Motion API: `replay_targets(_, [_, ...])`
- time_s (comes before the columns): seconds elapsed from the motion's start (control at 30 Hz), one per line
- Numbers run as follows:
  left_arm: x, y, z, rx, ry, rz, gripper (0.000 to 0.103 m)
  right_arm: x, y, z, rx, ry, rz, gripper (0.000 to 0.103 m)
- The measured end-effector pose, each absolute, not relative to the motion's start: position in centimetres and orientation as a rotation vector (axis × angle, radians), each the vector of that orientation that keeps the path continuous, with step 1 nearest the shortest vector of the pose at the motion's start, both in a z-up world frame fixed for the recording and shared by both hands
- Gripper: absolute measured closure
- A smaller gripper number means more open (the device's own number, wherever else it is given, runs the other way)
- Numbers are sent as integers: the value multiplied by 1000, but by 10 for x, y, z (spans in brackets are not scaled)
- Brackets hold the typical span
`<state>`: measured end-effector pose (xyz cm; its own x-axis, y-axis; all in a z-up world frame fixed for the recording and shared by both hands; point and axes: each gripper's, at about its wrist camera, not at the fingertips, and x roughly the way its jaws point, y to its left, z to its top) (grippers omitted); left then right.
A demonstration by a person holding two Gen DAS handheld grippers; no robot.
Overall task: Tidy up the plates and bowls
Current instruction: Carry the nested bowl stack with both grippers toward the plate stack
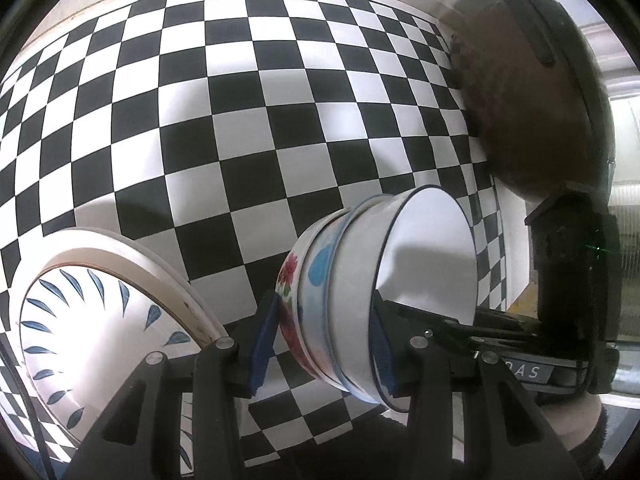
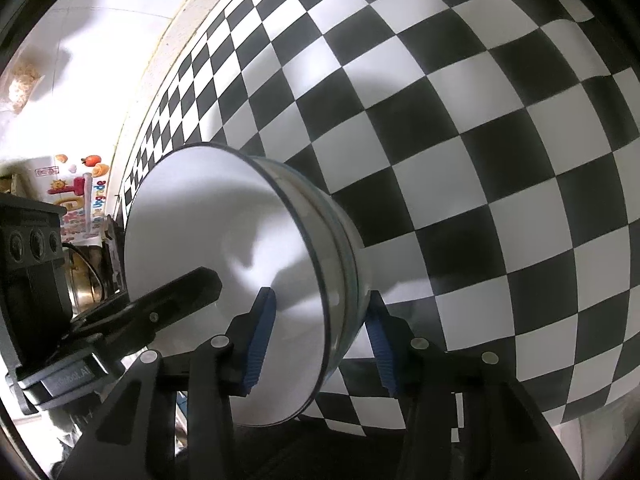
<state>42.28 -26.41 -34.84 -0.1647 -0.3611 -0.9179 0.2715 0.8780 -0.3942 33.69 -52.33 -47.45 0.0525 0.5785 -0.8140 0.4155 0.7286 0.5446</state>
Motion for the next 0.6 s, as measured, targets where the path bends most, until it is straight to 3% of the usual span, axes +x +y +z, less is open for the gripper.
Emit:
replay_targets(0.47, [429,-259,-374,-35,1738,-507,62,356,-494,-472,736,1630,122,56])
replay_targets(0.57, [433,-253,-378,-81,1757,-526,62,361,-493,-479,780,1653,152,48])
replay_targets(0.6, [434,-251,-379,-103,1762,-532,63,362,-497,-487,827,1671,161,41])
